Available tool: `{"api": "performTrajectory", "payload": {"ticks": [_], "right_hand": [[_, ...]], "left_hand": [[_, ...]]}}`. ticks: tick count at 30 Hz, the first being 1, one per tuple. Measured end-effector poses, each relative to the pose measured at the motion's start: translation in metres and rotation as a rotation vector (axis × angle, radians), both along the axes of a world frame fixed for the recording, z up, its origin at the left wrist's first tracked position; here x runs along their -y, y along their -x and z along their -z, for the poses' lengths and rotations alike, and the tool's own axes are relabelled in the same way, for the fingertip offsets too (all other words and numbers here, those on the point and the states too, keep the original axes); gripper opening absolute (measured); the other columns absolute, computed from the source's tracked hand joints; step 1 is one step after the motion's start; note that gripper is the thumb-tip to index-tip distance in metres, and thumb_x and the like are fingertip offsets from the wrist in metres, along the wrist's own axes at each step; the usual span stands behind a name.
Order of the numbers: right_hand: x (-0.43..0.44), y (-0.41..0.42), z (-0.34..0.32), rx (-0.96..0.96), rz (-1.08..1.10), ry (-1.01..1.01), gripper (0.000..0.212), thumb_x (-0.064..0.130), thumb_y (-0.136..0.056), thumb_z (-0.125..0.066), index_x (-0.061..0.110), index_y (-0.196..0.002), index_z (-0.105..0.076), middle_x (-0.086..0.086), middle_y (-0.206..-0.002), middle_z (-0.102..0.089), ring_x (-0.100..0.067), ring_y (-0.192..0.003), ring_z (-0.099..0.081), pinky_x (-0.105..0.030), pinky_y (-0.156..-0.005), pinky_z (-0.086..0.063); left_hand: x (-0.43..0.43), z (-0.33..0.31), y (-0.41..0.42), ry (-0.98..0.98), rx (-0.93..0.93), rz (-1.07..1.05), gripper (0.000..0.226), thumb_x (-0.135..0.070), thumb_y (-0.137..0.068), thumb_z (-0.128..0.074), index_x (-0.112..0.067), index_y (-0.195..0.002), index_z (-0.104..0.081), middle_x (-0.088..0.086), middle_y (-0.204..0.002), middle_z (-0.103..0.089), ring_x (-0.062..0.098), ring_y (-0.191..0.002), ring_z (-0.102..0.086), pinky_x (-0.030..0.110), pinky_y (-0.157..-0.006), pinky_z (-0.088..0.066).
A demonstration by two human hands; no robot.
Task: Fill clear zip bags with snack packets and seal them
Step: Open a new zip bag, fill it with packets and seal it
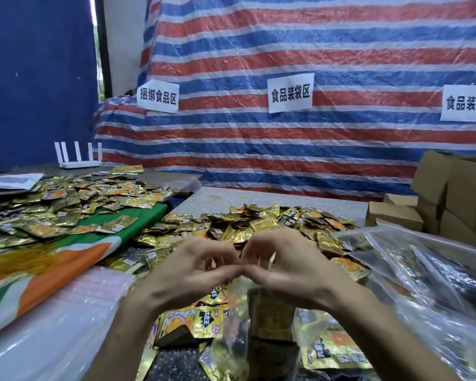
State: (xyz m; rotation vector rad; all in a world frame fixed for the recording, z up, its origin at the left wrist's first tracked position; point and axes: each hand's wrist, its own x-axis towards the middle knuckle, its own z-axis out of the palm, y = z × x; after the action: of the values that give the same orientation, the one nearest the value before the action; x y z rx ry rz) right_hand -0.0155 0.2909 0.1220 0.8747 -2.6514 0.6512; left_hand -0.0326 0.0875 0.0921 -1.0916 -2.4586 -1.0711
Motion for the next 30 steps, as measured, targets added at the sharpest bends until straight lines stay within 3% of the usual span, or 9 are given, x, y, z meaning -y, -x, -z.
{"api": "performTrajectory", "payload": {"ticks": [3, 9, 12, 15, 20, 25, 30], "right_hand": [[-0.001, -0.007, 0.001, 0.008, -0.051, 0.004, 0.006, 0.038, -0.089, -0.068, 0.032, -0.088, -0.068, 0.017, -0.083, -0.064, 0.0, -0.077, -0.059, -0.03, -0.07, -0.055], [-0.005, -0.018, -0.005, -0.089, 0.004, -0.022, 0.007, 0.037, -0.087, -0.071, 0.03, -0.087, -0.07, 0.018, -0.079, -0.061, -0.006, -0.079, -0.059, -0.042, -0.071, -0.054], [-0.011, -0.025, -0.012, -0.032, -0.012, 0.032, 0.01, 0.04, -0.086, -0.071, 0.031, -0.088, -0.074, 0.011, -0.082, -0.068, -0.012, -0.08, -0.061, -0.045, -0.073, -0.053], [-0.017, -0.032, -0.013, -0.029, -0.013, 0.025, 0.012, 0.043, -0.087, -0.07, 0.032, -0.09, -0.075, 0.015, -0.083, -0.067, -0.009, -0.081, -0.06, -0.043, -0.074, -0.052], [-0.033, -0.037, -0.012, 0.012, 0.018, -0.034, 0.014, 0.043, -0.09, -0.067, 0.031, -0.091, -0.075, 0.022, -0.081, -0.062, 0.005, -0.078, -0.054, -0.023, -0.069, -0.044], [-0.052, -0.042, -0.008, 0.057, 0.027, -0.021, 0.011, 0.041, -0.09, -0.066, 0.032, -0.089, -0.074, 0.017, -0.085, -0.067, -0.003, -0.084, -0.059, -0.037, -0.077, -0.052], [-0.069, -0.044, -0.002, 0.069, 0.059, -0.036, 0.011, 0.044, -0.089, -0.066, 0.036, -0.083, -0.069, 0.015, -0.085, -0.068, -0.002, -0.082, -0.059, -0.031, -0.071, -0.051]], "left_hand": [[-0.002, 0.008, -0.01, -0.115, -0.069, -0.019, 0.015, -0.028, -0.086, -0.066, -0.019, -0.076, -0.072, -0.015, -0.069, -0.064, 0.008, -0.066, -0.058, 0.018, -0.057, -0.041], [-0.009, 0.014, -0.02, -0.101, -0.18, -0.127, 0.014, -0.038, -0.089, -0.061, -0.029, -0.085, -0.071, -0.019, -0.075, -0.065, 0.007, -0.071, -0.059, 0.02, -0.06, -0.036], [-0.013, 0.013, -0.026, -0.213, -0.196, -0.095, 0.015, -0.026, -0.089, -0.064, -0.036, -0.078, -0.068, -0.017, -0.072, -0.065, 0.004, -0.068, -0.057, 0.014, -0.059, -0.035], [-0.019, 0.014, -0.032, -0.37, -0.164, -0.086, 0.019, -0.019, -0.087, -0.065, -0.033, -0.077, -0.072, -0.014, -0.073, -0.069, 0.006, -0.069, -0.062, 0.011, -0.06, -0.041], [-0.018, 0.025, -0.034, -0.567, -0.059, -0.155, 0.02, -0.022, -0.086, -0.064, -0.033, -0.072, -0.073, -0.01, -0.07, -0.068, 0.007, -0.07, -0.061, 0.013, -0.062, -0.041], [-0.012, 0.031, -0.035, -0.603, -0.034, -0.195, 0.017, -0.024, -0.086, -0.064, -0.028, -0.072, -0.074, -0.003, -0.071, -0.07, 0.011, -0.072, -0.063, 0.017, -0.064, -0.045], [-0.006, 0.033, -0.037, -0.634, -0.005, -0.215, 0.015, -0.025, -0.084, -0.065, -0.025, -0.073, -0.075, 0.001, -0.069, -0.069, 0.011, -0.071, -0.064, 0.021, -0.065, -0.049]]}}
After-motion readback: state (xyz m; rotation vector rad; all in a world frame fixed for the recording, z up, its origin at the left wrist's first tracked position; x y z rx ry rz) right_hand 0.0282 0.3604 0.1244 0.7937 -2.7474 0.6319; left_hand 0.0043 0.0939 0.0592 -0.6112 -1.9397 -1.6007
